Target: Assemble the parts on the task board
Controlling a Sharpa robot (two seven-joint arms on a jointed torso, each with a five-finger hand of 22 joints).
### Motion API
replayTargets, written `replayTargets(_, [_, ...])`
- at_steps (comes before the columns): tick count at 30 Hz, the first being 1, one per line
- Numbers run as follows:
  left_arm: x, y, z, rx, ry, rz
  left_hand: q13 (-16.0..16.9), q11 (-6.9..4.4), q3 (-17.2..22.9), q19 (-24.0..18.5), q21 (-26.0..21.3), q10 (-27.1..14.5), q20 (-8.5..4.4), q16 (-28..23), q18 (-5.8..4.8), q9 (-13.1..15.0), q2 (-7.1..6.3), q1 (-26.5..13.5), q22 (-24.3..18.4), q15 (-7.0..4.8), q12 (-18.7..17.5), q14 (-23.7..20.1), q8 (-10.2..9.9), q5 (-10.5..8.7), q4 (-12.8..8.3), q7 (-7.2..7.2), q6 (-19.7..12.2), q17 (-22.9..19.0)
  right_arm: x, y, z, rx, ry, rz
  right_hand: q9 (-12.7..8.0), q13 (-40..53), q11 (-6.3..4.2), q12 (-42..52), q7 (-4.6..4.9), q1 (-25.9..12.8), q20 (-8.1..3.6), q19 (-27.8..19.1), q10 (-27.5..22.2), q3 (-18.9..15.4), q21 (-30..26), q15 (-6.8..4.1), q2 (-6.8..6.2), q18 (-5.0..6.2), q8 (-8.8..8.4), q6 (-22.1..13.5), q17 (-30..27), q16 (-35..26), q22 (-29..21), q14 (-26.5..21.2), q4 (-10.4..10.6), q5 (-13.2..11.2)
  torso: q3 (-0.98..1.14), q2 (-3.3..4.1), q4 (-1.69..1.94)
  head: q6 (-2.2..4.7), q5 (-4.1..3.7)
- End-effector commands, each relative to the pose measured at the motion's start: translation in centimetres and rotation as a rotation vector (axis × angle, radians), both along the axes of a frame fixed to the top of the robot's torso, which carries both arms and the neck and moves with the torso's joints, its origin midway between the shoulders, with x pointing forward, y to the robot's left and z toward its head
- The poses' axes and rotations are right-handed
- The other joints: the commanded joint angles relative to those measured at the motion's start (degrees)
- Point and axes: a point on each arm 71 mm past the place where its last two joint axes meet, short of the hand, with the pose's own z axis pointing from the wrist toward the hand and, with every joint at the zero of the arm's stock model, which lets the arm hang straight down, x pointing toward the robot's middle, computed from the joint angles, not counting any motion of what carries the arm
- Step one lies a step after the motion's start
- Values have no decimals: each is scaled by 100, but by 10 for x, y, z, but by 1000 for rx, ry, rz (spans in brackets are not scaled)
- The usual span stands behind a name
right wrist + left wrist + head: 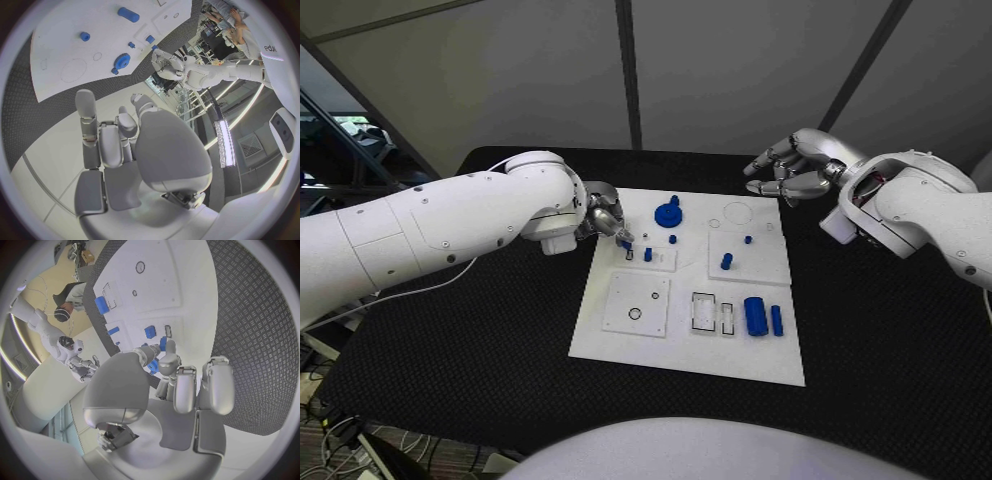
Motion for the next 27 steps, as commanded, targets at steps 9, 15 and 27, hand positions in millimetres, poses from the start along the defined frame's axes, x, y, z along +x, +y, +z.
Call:
replayTargets(9, [-4, -6, -6, 37, -35, -3, -2, 5, 659, 40, 27, 52, -18, 23, -62, 7, 4, -49, 571, -58, 35, 471, 51, 33, -587, -33, -13, 1050, 0, 1, 1, -4, -6, 12, -5, -3, -12, -1, 4, -28, -12, -12, -29, 45, -25, -25, 6, 46, 36, 32, -9, -40, -11, 198, 17, 23, 1, 6, -12, -4, -9])
replayTargets(15, [-6, -9, -8, 46, -32, -16, -9, 3, 680, 43, 29, 55, -20, 22, -63, 14, -2, -58, 575, -60, 30, 471, 60, 33, -595, -35, -14, 1049, 0, 0, 0, -5, -6, 11, -5, -3, -12, -1, 4, -28, -12, -12, -29, 45, -25, -25, 6, 46, 36, 32, -9, -40, -11, 198, 17, 23, 3, 5, -11, -8, -14])
replayTargets(27, [-7, -7, -10, 67, -12, -34, -19, 1, 697, 43, 29, 53, -21, 22, -63, 19, -8, -65, 575, -61, 23, 471, 67, 33, -602, -36, -16, 1049, 0, 0, 0, -6, -4, 11, -5, -3, -12, -1, 4, -28, -12, -12, -29, 45, -25, -25, 6, 46, 36, 32, -9, -40, -11, 198, 17, 23, 0, 2, -11, -47, -28])
